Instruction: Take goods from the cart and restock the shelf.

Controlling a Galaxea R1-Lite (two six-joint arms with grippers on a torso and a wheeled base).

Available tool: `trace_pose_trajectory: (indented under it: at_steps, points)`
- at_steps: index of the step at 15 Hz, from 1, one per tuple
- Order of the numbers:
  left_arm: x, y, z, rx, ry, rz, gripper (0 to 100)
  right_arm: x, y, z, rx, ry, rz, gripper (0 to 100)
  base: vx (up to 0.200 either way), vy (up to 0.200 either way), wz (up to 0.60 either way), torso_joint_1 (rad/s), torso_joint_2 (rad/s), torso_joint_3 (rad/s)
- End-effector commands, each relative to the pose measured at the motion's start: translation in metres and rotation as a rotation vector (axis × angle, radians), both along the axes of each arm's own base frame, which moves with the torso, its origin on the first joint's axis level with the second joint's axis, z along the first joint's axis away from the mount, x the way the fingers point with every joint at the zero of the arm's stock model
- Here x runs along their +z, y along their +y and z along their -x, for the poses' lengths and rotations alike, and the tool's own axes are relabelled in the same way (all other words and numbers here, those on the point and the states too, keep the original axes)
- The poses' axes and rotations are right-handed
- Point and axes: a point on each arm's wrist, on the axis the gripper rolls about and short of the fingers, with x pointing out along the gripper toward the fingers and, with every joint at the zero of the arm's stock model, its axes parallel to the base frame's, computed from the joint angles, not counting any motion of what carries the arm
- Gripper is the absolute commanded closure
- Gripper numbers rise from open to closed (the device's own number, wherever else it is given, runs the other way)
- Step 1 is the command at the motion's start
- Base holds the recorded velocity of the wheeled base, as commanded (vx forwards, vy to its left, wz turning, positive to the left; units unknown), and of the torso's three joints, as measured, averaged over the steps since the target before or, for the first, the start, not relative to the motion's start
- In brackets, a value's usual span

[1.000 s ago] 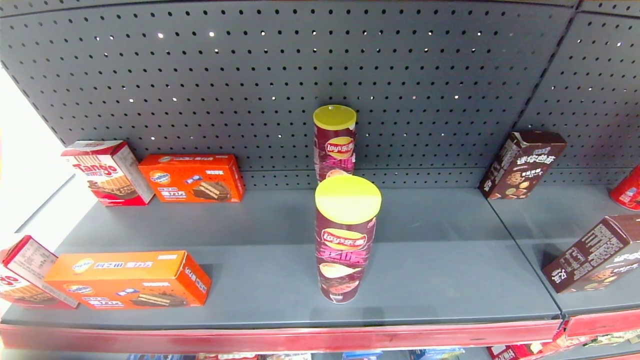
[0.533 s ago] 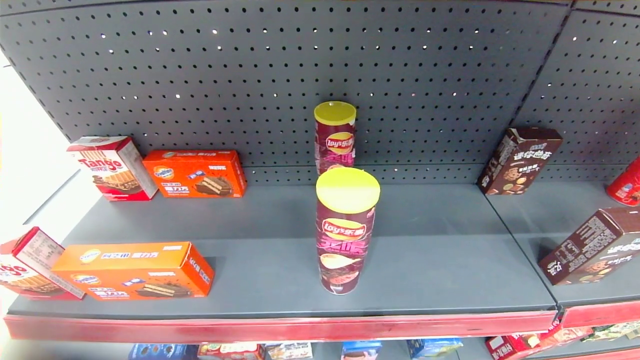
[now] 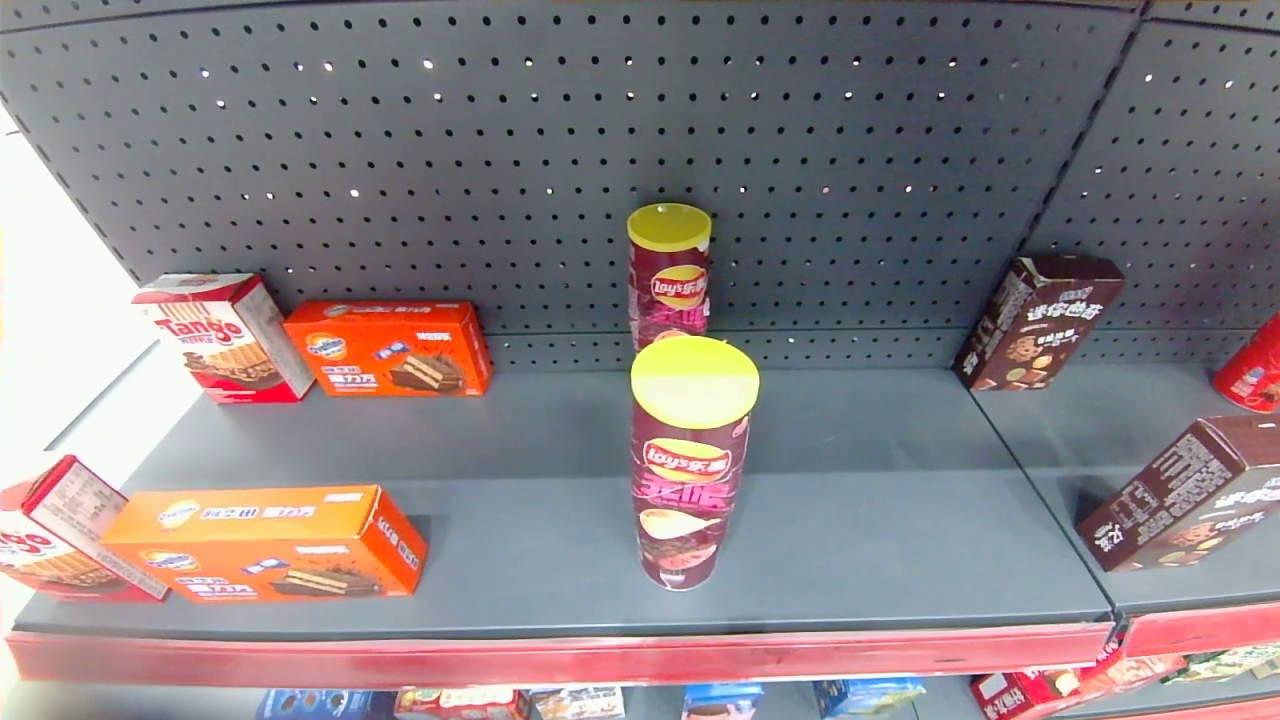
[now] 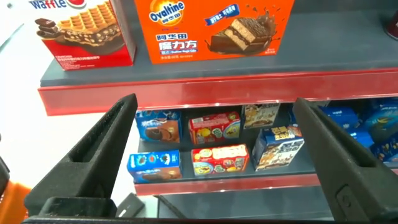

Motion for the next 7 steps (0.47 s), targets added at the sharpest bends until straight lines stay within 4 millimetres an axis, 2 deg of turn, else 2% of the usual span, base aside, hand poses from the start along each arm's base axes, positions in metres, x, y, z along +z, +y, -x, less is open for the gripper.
trace_pose_trajectory:
  at_steps: [1, 7]
  points:
    - [0.0001, 0.0000, 0.0000, 0.000, -0.002, 0.002, 0, 0.0000, 0.0000, 0.0000, 0.001, 0.000, 0.001, 0, 0.000, 0.000, 0.00, 0.000, 0.00, 0.000]
    - [0.0003, 0.0000, 0.0000, 0.000, -0.003, 0.001, 0, 0.0000, 0.0000, 0.0000, 0.000, 0.001, -0.001, 0, 0.000, 0.000, 0.00, 0.000, 0.00, 0.000]
